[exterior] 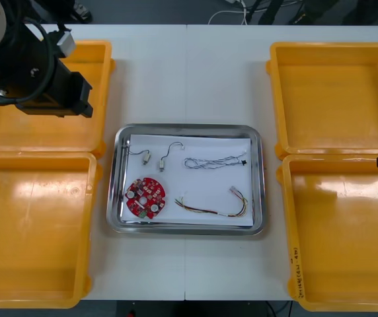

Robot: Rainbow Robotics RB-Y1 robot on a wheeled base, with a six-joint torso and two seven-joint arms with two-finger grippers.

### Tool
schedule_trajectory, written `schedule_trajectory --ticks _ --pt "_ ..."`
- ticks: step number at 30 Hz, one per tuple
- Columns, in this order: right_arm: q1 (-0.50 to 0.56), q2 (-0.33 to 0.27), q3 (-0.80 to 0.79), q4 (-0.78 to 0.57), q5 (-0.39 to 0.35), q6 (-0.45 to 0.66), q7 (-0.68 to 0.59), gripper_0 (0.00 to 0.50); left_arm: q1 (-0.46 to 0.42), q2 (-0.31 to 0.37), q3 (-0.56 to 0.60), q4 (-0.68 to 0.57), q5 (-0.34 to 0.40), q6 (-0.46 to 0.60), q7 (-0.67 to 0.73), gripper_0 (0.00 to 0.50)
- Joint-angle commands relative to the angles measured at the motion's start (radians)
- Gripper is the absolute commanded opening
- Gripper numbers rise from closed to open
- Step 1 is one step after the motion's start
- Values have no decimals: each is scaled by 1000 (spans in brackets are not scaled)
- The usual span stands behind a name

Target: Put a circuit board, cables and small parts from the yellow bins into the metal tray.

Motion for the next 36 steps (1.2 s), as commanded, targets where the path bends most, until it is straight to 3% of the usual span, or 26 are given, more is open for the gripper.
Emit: schedule_trajectory --ticks 1,16,36 --pt "20 -46 -35 -17 -10 -17 8 500 15 94 80 -34 16 7 -159 500" --pt "70 -46 -35 -51 8 -65 11 500 210 186 292 -71 48 7 -268 500" --pt "73 -46 -35 -51 8 -55 2 500 466 195 440 -208 16 7 -314 500"
